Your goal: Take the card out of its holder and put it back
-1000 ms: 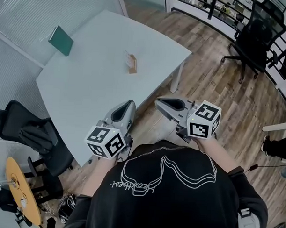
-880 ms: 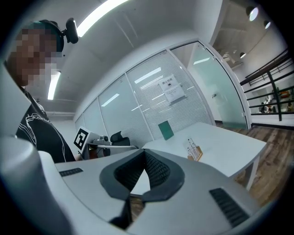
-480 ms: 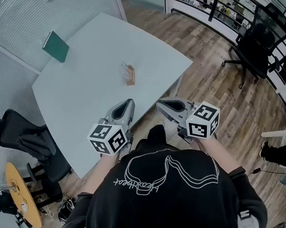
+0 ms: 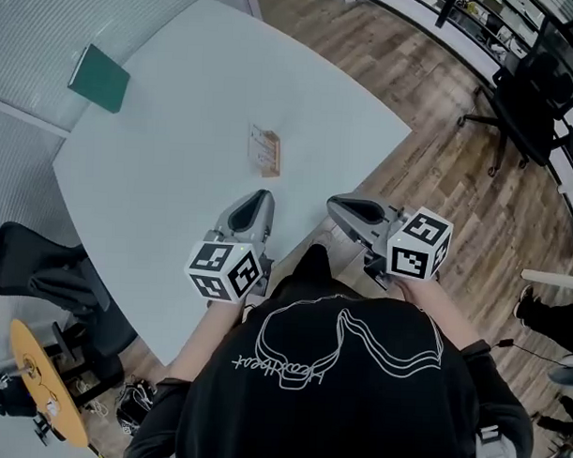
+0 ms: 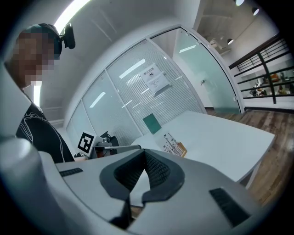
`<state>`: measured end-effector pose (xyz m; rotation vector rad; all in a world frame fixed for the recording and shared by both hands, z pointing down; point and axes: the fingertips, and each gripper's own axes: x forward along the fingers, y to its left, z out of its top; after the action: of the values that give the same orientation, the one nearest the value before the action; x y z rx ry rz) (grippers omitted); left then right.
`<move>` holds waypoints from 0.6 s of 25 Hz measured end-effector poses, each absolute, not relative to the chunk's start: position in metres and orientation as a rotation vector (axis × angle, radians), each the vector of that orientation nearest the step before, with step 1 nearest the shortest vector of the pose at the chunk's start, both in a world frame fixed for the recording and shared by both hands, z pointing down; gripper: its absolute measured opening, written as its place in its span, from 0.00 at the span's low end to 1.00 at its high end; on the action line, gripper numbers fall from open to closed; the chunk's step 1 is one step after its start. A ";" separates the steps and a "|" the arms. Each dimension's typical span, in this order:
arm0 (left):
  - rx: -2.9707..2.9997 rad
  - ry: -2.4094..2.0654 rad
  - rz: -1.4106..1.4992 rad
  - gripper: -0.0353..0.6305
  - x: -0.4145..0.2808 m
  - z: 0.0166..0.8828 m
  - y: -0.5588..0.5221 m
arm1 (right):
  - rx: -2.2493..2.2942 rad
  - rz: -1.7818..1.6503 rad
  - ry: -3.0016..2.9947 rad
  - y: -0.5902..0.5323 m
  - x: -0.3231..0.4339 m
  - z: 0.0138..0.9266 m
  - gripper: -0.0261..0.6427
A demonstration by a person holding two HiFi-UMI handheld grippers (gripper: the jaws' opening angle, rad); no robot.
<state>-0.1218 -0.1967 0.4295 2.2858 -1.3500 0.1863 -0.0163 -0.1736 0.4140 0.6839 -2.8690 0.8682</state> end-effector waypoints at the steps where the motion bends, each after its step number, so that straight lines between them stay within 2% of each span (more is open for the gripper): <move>1: 2.270 -1.361 0.190 0.08 -0.126 0.434 -0.202 | 0.680 0.882 -2.861 -0.177 -0.018 0.419 0.05; 4: 2.229 -1.395 0.202 0.09 -0.138 0.448 -0.219 | 0.679 0.926 -2.834 -0.188 -0.021 0.436 0.05; 8: 2.211 -1.403 0.232 0.19 -0.145 0.463 -0.240 | 0.685 0.945 -2.811 -0.199 -0.024 0.449 0.05; 15: 2.156 -1.497 0.258 0.27 -0.157 0.490 -0.275 | 0.730 1.028 -2.771 -0.212 -0.019 0.475 0.05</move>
<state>-0.1569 -0.2748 0.4904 2.1563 -1.4969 0.2579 -0.0191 -0.2121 0.4751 0.7303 -2.7712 1.0281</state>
